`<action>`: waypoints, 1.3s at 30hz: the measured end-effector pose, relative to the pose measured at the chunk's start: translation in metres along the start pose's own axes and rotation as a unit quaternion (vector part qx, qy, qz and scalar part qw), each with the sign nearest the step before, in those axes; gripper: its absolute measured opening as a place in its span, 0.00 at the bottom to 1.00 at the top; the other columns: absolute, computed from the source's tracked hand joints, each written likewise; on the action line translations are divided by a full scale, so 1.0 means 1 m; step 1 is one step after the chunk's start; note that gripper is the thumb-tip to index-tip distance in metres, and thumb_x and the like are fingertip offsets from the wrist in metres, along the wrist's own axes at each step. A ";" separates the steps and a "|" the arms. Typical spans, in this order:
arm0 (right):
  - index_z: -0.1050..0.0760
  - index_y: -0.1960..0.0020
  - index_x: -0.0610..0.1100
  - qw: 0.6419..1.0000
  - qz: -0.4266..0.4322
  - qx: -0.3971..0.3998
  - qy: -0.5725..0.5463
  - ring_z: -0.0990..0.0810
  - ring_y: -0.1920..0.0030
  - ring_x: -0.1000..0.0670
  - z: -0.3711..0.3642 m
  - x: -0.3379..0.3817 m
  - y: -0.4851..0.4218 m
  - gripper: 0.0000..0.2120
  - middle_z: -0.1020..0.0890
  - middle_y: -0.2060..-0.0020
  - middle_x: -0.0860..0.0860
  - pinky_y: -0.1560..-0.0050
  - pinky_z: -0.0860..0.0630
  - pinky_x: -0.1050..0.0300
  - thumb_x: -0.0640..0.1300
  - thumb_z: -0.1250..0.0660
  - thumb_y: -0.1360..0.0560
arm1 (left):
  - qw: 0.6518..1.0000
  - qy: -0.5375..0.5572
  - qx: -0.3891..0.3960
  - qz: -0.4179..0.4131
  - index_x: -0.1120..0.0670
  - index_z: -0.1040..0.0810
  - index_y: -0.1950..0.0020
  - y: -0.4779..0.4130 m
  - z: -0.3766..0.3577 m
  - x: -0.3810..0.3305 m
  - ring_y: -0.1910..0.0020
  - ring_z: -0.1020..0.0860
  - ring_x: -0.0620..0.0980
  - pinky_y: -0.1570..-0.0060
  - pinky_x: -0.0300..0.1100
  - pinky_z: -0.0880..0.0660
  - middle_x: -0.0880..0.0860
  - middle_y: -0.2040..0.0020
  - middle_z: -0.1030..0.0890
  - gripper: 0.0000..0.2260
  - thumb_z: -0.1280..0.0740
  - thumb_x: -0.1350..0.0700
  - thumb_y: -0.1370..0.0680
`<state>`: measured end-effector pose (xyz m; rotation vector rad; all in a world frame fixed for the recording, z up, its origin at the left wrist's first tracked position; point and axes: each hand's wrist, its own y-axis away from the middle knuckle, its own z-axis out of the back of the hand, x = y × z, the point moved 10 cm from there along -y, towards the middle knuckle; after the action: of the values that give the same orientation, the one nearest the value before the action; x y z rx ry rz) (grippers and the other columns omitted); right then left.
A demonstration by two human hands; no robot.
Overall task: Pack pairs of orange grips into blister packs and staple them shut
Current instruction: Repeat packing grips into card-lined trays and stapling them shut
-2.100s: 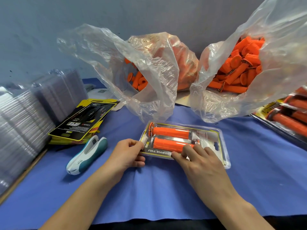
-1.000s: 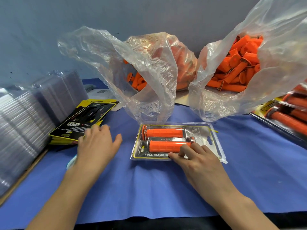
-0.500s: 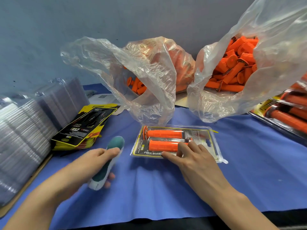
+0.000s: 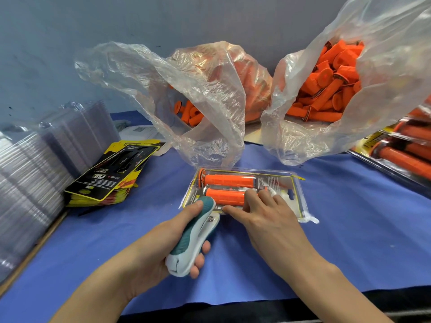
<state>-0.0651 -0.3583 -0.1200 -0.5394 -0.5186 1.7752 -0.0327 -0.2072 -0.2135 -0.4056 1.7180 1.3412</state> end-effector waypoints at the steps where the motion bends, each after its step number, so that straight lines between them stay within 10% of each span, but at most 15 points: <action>1: 0.19 0.46 0.55 1.000 -0.001 -0.002 0.000 0.26 0.61 0.46 0.001 0.000 0.000 0.22 0.25 0.60 0.50 0.63 0.31 0.52 0.39 0.47 0.29 | 1.000 -0.001 0.000 -0.004 0.63 0.23 0.36 0.000 -0.003 -0.001 0.68 0.21 0.55 0.68 0.44 0.23 0.59 0.58 0.19 0.42 0.32 0.28 0.32; 18: 0.18 0.47 0.53 1.000 0.008 -0.010 -0.012 0.24 0.61 0.46 0.005 0.007 0.003 0.20 0.23 0.59 0.51 0.63 0.31 0.52 0.41 0.47 0.26 | 0.996 0.074 -0.009 -0.046 0.59 0.21 0.49 -0.001 -0.036 -0.018 0.70 0.24 0.56 0.71 0.43 0.25 0.60 0.63 0.22 0.26 0.33 0.35 0.27; 39: 0.19 0.48 0.53 0.999 0.036 -0.041 -0.001 0.26 0.60 0.47 0.000 0.011 0.008 0.15 0.24 0.58 0.52 0.59 0.35 0.54 0.42 0.42 0.24 | 0.995 0.062 -0.004 -0.077 0.58 0.20 0.50 -0.004 -0.035 -0.019 0.73 0.24 0.53 0.73 0.41 0.25 0.58 0.65 0.22 0.30 0.28 0.34 0.37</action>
<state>-0.0735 -0.3493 -0.1260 -0.6203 -0.5815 1.8286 -0.0354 -0.2446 -0.2003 -0.6253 1.7451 1.2336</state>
